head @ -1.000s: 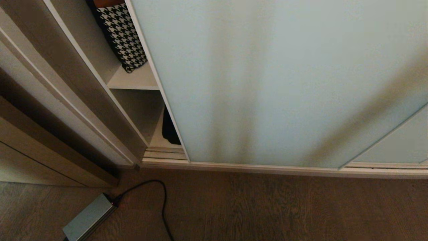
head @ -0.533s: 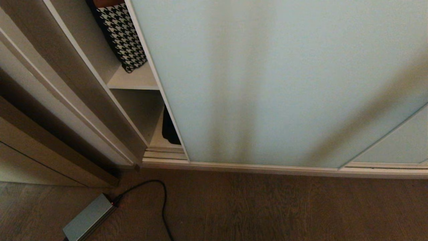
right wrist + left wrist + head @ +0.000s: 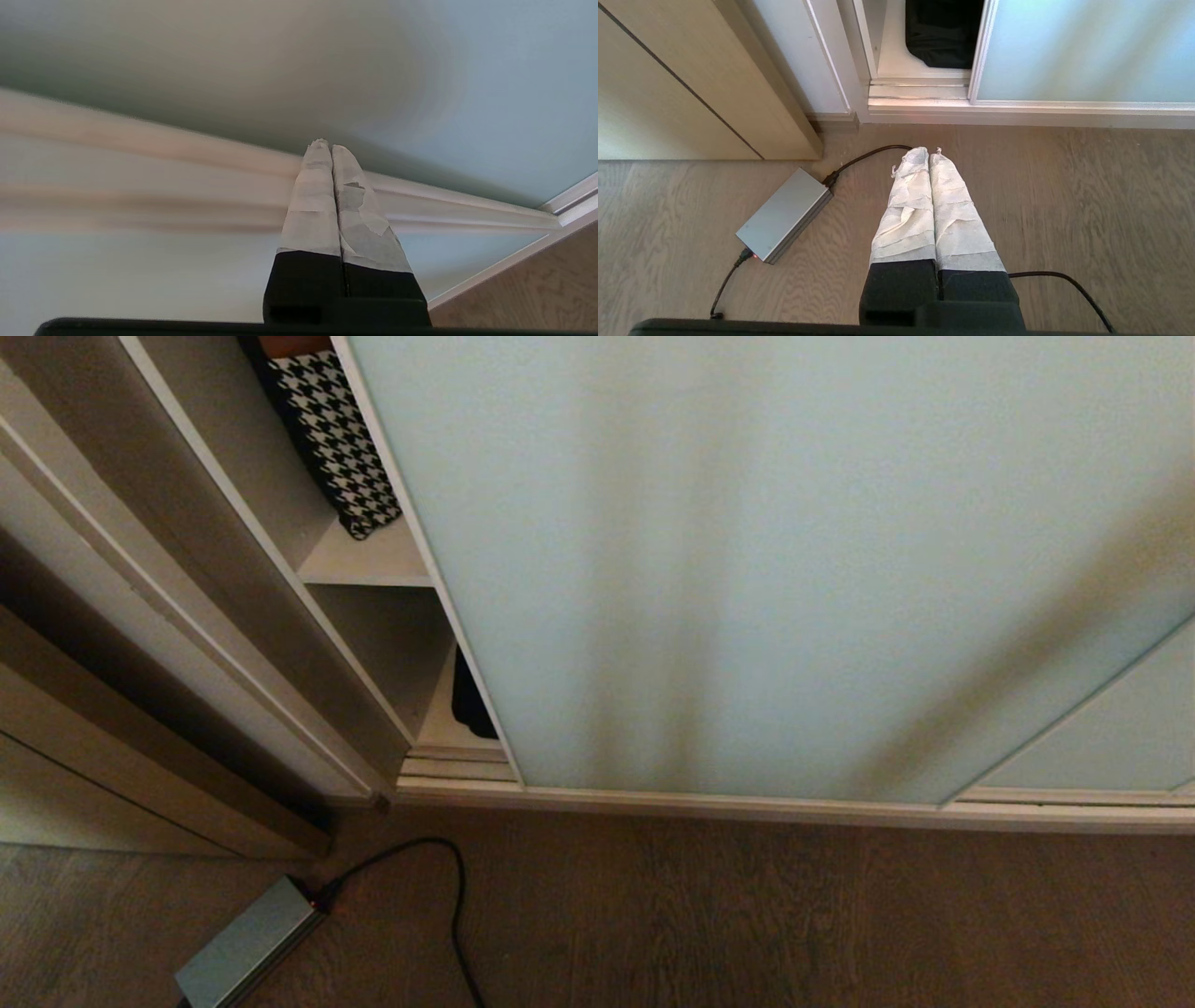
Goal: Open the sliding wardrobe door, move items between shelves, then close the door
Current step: Close the door
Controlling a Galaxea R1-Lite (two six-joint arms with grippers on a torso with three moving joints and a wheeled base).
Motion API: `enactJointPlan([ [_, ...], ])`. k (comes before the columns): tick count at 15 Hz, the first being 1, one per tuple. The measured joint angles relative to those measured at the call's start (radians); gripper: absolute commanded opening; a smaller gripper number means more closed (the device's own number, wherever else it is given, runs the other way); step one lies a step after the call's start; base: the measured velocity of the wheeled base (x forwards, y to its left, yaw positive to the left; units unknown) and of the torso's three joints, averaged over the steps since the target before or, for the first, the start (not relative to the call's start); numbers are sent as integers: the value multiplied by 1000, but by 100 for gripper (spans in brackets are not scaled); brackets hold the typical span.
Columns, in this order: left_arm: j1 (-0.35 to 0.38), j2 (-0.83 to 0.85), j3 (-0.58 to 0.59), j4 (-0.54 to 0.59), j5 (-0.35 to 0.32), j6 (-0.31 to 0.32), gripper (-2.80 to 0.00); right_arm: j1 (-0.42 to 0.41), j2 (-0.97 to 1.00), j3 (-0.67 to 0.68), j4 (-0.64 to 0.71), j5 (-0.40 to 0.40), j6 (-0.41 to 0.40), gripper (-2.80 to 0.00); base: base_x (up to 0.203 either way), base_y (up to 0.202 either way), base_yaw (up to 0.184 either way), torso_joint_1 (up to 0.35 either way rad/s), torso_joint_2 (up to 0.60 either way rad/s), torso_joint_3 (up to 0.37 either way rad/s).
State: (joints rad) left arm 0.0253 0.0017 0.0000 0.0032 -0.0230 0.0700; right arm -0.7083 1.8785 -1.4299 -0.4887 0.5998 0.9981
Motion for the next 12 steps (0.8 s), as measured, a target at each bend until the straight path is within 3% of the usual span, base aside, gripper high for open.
enactJointPlan([
  [12, 0, 0, 0, 0, 0, 0, -280, 96, -179, 221, -3, 8, -57, -280, 0, 0, 0, 0, 0, 0],
])
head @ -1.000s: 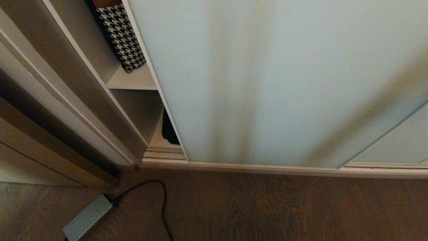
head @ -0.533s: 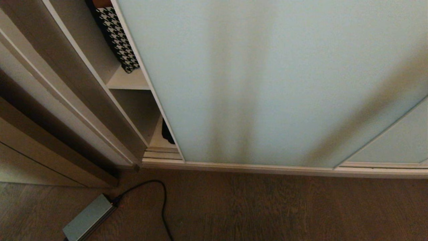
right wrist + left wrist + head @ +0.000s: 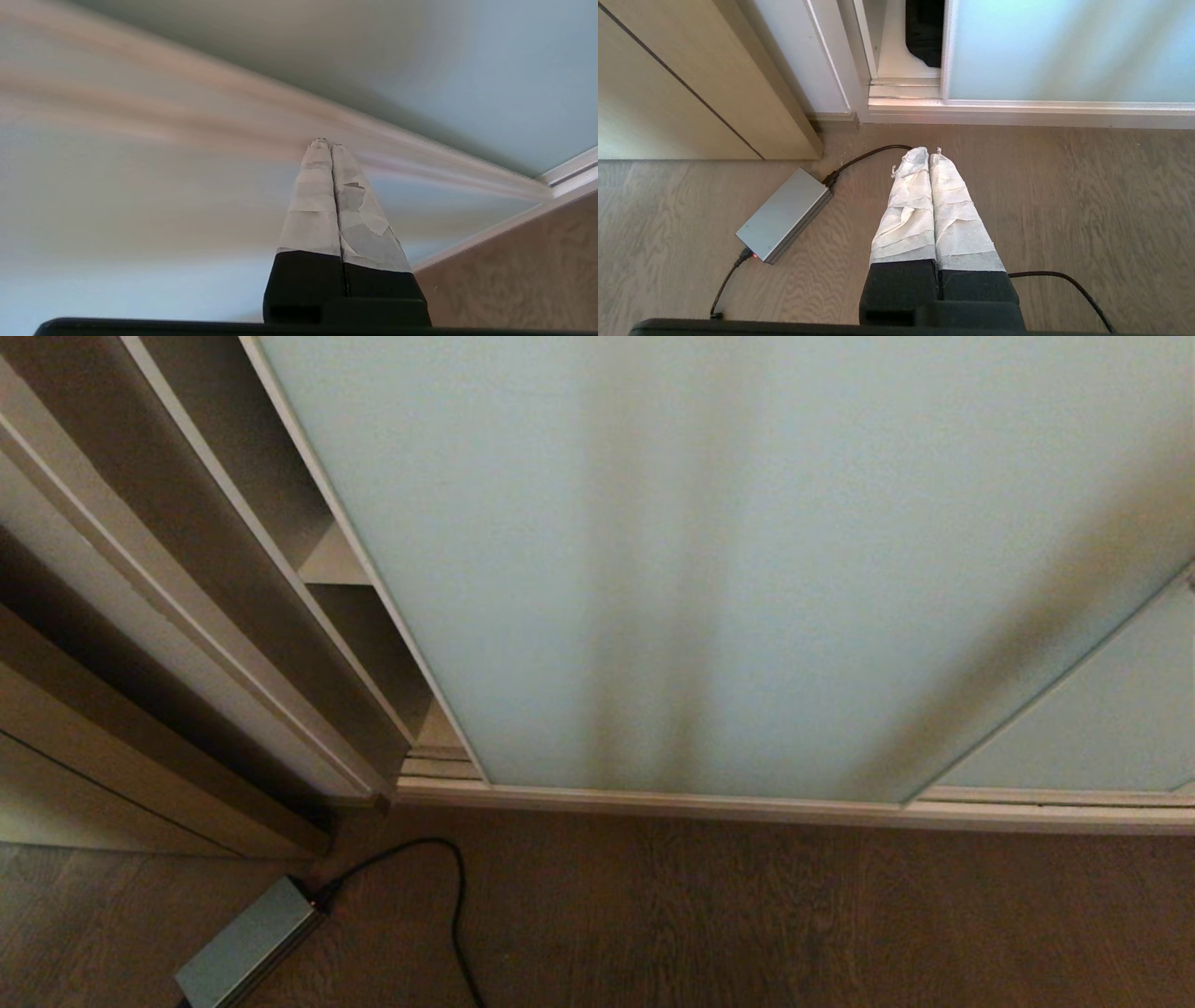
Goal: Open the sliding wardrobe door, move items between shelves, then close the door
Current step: Close the door
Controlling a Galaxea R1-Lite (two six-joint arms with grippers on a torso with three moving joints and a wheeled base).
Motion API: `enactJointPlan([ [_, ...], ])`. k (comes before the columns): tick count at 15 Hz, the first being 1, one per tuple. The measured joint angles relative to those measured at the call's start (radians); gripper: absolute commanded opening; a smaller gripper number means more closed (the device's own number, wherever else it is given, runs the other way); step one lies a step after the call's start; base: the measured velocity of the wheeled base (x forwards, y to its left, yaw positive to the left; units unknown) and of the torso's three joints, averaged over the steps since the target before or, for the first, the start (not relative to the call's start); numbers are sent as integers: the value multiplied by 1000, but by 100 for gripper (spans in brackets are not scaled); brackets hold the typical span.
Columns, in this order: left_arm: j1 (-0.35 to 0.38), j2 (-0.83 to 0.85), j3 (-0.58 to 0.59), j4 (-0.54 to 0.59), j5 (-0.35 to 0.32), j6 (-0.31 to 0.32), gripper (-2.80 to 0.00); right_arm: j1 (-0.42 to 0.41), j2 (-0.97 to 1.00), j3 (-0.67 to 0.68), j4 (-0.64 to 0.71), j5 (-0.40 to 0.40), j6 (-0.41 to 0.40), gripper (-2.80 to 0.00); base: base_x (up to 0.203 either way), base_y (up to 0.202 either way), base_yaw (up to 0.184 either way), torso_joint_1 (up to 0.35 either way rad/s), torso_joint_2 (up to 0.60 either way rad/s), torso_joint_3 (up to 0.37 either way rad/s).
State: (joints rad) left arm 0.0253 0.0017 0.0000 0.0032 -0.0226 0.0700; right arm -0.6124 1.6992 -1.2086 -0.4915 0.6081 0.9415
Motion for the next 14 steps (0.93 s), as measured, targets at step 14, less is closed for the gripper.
enactJointPlan([
  [14, 0, 0, 0, 0, 0, 0, -280, 113, -204, 176, 0, 0, 2, -280, 0, 0, 0, 0, 0, 0],
])
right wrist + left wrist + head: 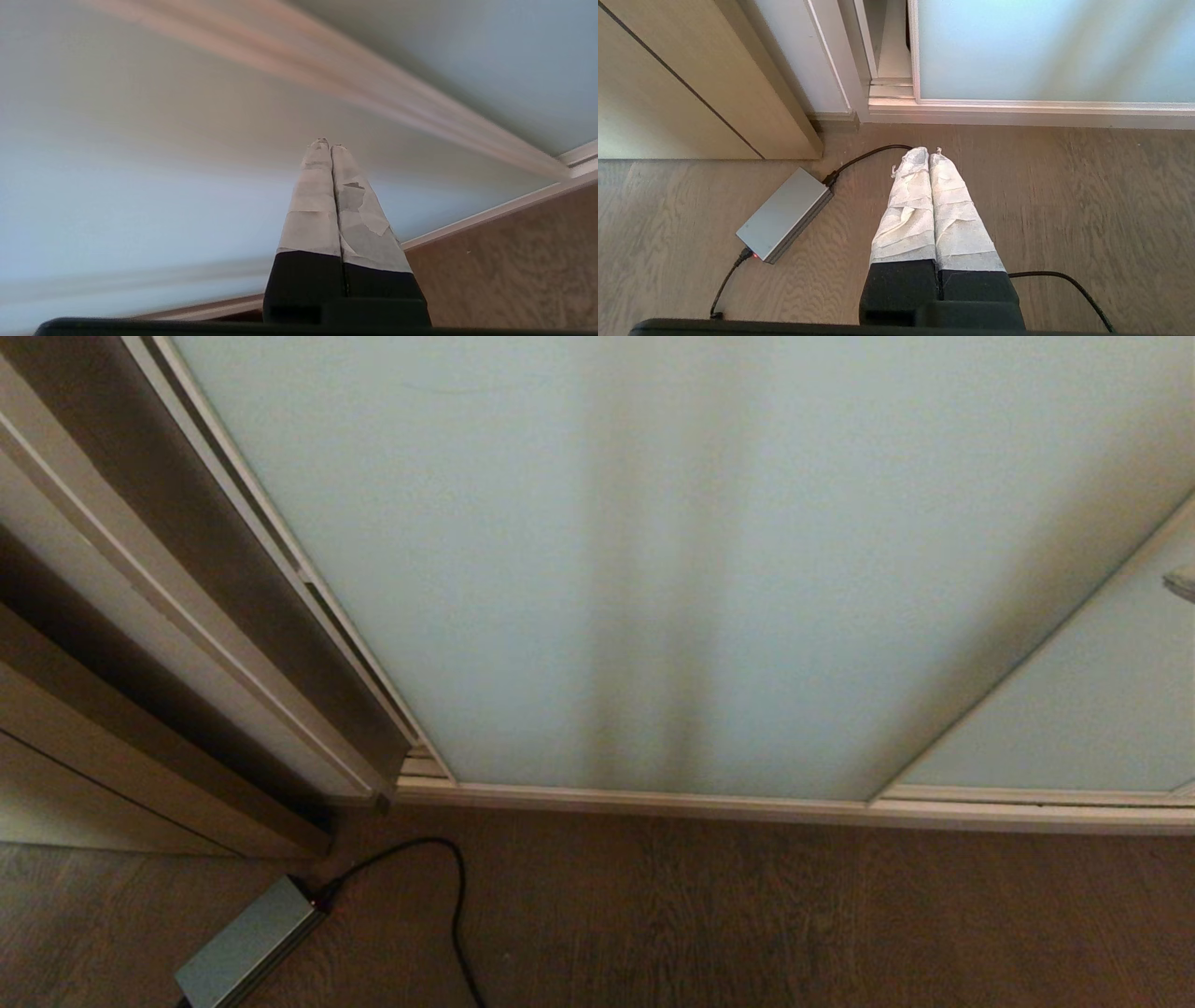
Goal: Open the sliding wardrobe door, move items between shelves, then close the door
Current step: Close the door
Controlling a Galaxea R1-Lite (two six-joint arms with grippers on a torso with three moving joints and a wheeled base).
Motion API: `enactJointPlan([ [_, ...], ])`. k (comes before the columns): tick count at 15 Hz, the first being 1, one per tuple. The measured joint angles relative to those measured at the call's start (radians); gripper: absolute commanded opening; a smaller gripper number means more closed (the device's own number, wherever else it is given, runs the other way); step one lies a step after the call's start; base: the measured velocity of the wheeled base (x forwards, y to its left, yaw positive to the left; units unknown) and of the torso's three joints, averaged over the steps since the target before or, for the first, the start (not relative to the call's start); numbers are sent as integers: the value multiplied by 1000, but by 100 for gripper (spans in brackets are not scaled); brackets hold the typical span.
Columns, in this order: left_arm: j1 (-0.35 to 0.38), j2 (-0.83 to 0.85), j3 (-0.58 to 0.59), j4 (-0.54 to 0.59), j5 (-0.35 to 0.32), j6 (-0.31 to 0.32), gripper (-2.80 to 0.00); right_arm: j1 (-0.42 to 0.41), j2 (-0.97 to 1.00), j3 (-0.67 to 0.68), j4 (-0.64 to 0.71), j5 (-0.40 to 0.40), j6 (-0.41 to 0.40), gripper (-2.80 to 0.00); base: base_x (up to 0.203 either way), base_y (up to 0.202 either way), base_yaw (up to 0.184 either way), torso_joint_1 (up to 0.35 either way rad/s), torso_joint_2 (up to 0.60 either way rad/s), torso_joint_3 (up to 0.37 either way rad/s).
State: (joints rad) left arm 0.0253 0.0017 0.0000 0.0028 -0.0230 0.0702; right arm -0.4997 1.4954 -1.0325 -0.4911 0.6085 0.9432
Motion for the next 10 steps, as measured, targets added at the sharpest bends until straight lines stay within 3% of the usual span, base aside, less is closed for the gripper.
enactJointPlan([
  [6, 0, 0, 0, 0, 0, 0, -280, 71, -59, 71, -30, 1, -23, -280, 0, 0, 0, 0, 0, 0],
  [10, 0, 0, 0, 0, 0, 0, -280, 41, -89, 97, -54, 3, -26, -280, 0, 0, 0, 0, 0, 0],
])
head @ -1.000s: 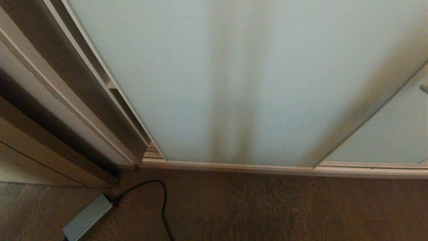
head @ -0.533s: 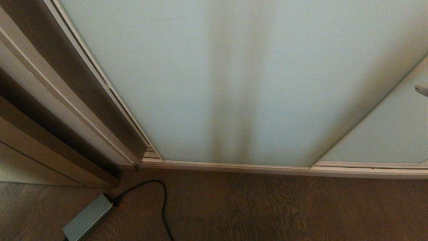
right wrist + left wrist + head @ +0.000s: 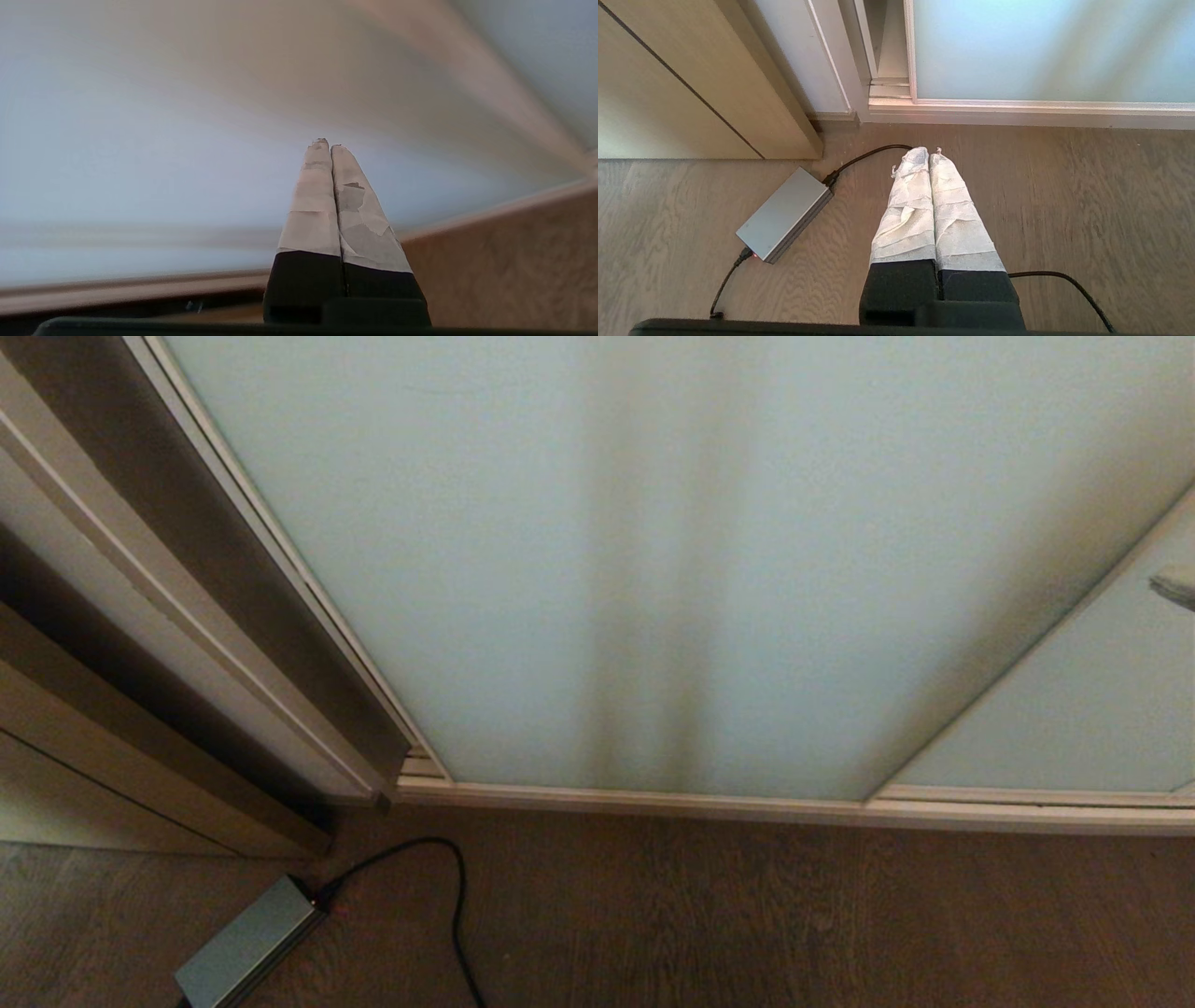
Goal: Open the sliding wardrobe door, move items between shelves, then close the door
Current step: Close the door
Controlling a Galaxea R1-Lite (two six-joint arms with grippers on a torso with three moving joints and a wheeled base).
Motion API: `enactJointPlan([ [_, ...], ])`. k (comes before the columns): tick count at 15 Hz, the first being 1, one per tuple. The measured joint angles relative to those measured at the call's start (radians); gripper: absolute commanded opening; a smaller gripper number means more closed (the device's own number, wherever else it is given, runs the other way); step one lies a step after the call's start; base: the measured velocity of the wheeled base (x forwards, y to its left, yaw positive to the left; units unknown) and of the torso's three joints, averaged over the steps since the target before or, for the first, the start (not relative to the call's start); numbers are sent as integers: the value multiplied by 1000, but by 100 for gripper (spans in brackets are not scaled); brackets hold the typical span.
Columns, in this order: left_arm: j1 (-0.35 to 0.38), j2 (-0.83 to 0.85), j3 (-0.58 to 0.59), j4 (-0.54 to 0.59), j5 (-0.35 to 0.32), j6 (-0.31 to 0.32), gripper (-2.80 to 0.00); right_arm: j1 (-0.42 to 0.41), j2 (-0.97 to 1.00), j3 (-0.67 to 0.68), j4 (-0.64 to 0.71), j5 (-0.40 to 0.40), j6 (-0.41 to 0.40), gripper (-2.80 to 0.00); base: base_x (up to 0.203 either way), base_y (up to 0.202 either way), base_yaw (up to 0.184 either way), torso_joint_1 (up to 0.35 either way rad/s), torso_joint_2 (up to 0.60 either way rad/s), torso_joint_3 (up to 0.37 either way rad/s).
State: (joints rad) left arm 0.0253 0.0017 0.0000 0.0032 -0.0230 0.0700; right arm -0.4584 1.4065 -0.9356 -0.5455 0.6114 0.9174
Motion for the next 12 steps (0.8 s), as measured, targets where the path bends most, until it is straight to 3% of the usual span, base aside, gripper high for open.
enactJointPlan([
  [6, 0, 0, 0, 0, 0, 0, -280, -151, 24, -39, -143, 22, 12, -280, 0, 0, 0, 0, 0, 0],
  [9, 0, 0, 0, 0, 0, 0, -280, -153, 88, -85, -139, 25, 13, -280, 0, 0, 0, 0, 0, 0],
  [12, 0, 0, 0, 0, 0, 0, -280, -86, 160, -118, -98, 17, 11, -280, 0, 0, 0, 0, 0, 0],
])
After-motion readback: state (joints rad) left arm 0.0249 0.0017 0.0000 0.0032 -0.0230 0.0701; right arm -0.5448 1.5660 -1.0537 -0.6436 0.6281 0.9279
